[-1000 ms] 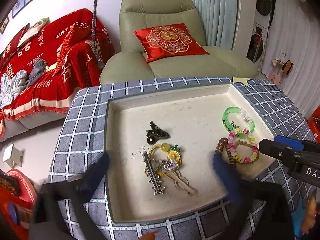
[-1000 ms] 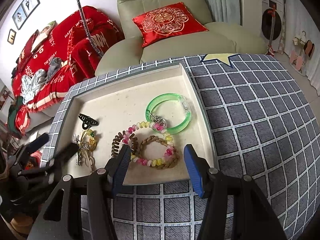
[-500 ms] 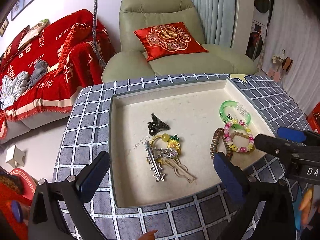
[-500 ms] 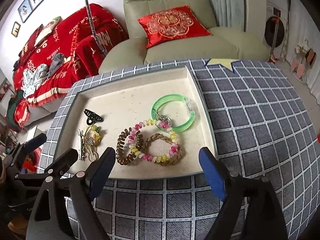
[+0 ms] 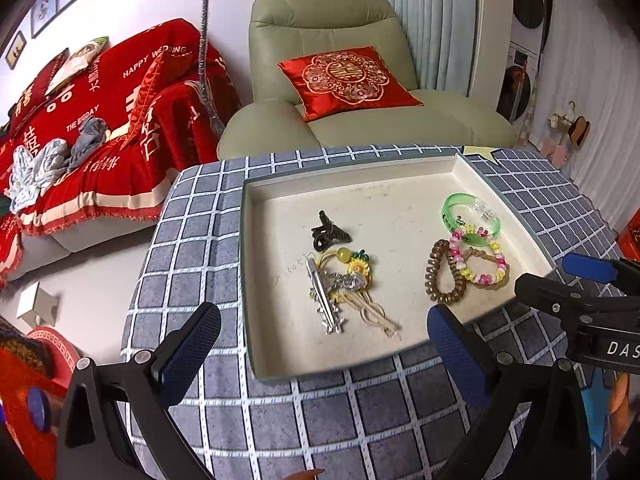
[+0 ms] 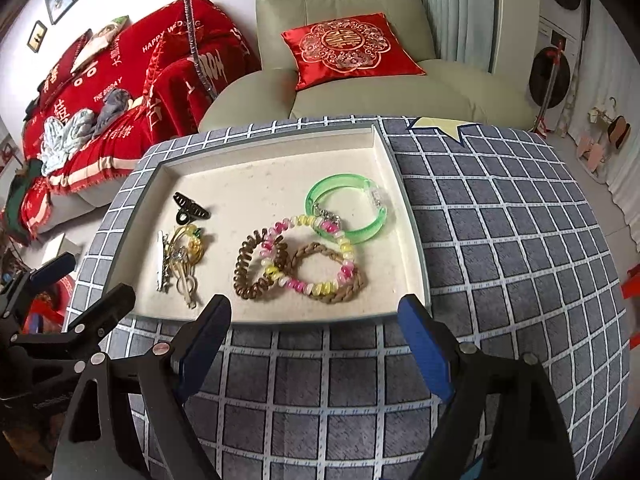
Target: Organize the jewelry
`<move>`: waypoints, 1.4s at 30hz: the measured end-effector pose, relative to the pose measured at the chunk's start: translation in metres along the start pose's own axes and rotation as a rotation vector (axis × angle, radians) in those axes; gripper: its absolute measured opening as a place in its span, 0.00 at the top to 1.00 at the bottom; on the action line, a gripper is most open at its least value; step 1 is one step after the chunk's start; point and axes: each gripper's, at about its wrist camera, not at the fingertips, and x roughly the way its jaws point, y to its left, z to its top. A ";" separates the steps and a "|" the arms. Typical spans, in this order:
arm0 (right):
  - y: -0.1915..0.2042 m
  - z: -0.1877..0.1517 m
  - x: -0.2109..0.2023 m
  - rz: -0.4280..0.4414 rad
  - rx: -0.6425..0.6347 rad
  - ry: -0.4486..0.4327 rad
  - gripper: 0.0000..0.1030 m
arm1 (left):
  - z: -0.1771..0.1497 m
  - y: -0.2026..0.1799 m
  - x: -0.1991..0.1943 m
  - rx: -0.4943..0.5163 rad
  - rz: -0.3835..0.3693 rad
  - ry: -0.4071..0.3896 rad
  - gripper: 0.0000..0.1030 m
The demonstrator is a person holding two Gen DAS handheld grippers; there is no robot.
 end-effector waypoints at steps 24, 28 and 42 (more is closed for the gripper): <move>0.009 -0.070 -0.058 -0.067 -0.009 -0.195 0.15 | -0.071 0.006 -0.058 -0.122 0.060 -0.078 0.00; 0.011 -0.077 -0.069 -0.084 -0.014 -0.228 0.15 | -0.080 0.001 -0.063 -0.124 0.074 -0.083 0.00; 0.017 -0.089 -0.082 -0.109 -0.045 -0.273 0.15 | -0.091 0.000 -0.080 -0.131 0.109 -0.120 0.00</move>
